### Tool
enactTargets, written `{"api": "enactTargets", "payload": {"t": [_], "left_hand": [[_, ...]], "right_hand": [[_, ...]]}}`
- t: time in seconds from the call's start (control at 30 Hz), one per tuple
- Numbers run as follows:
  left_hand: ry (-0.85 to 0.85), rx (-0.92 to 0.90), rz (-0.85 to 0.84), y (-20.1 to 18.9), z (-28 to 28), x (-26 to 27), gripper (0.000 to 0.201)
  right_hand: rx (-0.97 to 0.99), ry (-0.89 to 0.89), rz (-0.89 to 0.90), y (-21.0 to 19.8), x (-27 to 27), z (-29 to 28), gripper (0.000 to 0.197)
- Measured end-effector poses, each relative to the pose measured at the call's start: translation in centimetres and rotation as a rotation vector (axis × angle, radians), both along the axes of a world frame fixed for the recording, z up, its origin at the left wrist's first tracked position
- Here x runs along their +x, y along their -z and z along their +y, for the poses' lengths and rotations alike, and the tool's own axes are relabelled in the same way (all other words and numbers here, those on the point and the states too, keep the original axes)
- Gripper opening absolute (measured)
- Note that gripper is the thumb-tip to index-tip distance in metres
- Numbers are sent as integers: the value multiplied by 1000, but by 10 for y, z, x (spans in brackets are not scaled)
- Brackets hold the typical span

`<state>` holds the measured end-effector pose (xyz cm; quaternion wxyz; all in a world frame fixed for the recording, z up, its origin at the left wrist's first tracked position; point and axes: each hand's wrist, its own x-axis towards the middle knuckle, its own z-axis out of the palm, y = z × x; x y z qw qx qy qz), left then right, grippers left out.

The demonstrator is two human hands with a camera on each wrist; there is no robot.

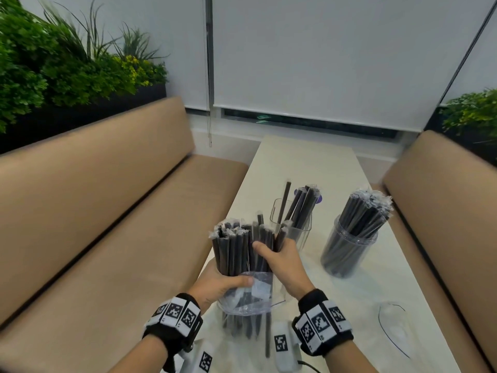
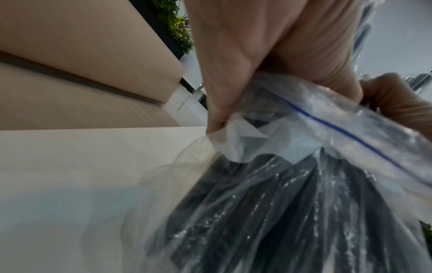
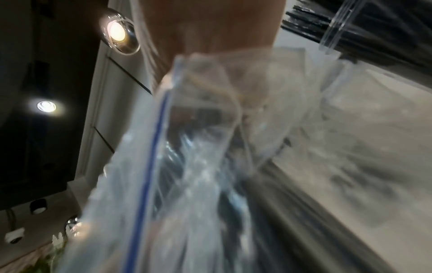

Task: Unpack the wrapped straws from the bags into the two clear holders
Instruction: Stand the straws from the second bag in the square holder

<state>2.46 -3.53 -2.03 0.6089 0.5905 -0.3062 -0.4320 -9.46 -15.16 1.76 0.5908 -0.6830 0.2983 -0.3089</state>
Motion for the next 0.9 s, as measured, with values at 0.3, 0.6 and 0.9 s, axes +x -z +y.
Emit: {"api": "enactTargets", "payload": {"t": [0.3, 0.6, 0.9], "left_hand": [[-33, 42, -47, 0, -3, 8, 35], [-67, 61, -25, 5, -1, 14, 37], [-66, 63, -1, 8, 1, 17, 37]], "right_hand": [[15, 106, -158, -52, -6, -31, 23], [-26, 195, -404, -165, -11, -85, 6], [-480, 231, -27, -147, 23, -113, 14]]}}
